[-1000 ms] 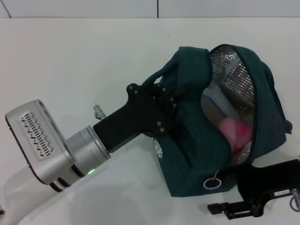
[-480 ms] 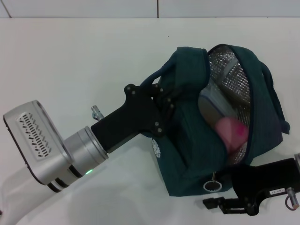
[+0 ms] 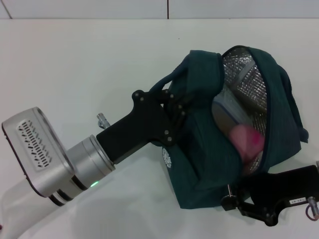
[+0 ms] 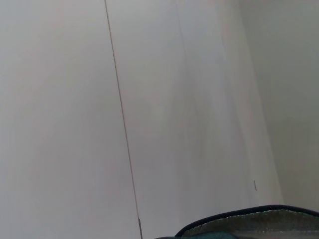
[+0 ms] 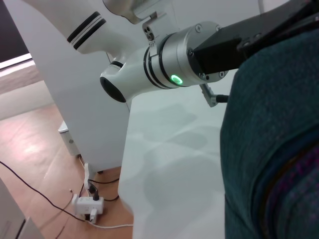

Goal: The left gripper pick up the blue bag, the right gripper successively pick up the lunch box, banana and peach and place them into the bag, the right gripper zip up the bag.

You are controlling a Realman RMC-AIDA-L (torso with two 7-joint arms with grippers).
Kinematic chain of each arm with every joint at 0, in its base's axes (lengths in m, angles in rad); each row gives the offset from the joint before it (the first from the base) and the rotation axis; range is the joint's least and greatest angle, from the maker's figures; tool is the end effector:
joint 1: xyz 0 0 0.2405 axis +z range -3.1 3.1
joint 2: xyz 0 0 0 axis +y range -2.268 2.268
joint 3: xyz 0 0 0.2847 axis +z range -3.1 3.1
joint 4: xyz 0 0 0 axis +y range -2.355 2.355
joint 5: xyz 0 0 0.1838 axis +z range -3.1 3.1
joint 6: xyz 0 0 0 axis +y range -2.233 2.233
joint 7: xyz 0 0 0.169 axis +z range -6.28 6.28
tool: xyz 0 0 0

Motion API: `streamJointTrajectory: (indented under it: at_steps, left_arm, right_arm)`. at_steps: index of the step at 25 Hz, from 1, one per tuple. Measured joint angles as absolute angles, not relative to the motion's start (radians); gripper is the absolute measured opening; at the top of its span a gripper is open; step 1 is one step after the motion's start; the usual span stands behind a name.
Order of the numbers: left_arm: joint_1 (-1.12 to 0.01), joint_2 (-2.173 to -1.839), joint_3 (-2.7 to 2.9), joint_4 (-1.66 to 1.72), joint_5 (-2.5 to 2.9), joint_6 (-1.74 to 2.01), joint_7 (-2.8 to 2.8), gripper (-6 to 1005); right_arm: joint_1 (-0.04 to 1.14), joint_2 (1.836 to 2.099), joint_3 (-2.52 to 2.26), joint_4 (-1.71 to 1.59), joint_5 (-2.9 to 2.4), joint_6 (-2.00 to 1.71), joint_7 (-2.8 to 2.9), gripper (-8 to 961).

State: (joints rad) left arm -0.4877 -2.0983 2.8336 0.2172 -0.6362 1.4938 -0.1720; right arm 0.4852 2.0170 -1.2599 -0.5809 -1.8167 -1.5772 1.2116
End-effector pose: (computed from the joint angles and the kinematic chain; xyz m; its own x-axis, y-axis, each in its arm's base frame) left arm -0.2116 0.2802 -0.1025 0.6402 -0.2288 0.7334 0.2891 -0.8127 -0.5059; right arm 0.2626 0.2660 -0.0806 0.9320 -0.1965 -0.3045 -0.1686 -0.9789 0.1157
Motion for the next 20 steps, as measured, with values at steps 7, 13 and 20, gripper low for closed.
streamJointTrajectory:
  at_steps: [7, 13, 20]
  left_arm:
    - [-0.476, -2.096, 2.833, 0.24, -0.635, 1.511, -0.225, 134]
    - [-0.479, -2.092, 2.829, 0.232, -0.641, 1.588, -0.405, 268]
    - [-0.494, -2.086, 2.809, 0.122, -0.644, 1.713, -0.658, 431]
  right_arm:
    - [0.444, 2.019, -1.26, -0.646, -1.813, -1.579, 1.192, 19]
    - [0.443, 2.018, -1.261, -0.647, -1.812, -1.579, 1.184, 19]
    - [0.446, 2.017, -1.261, -0.649, -1.726, -1.583, 1.114, 19]
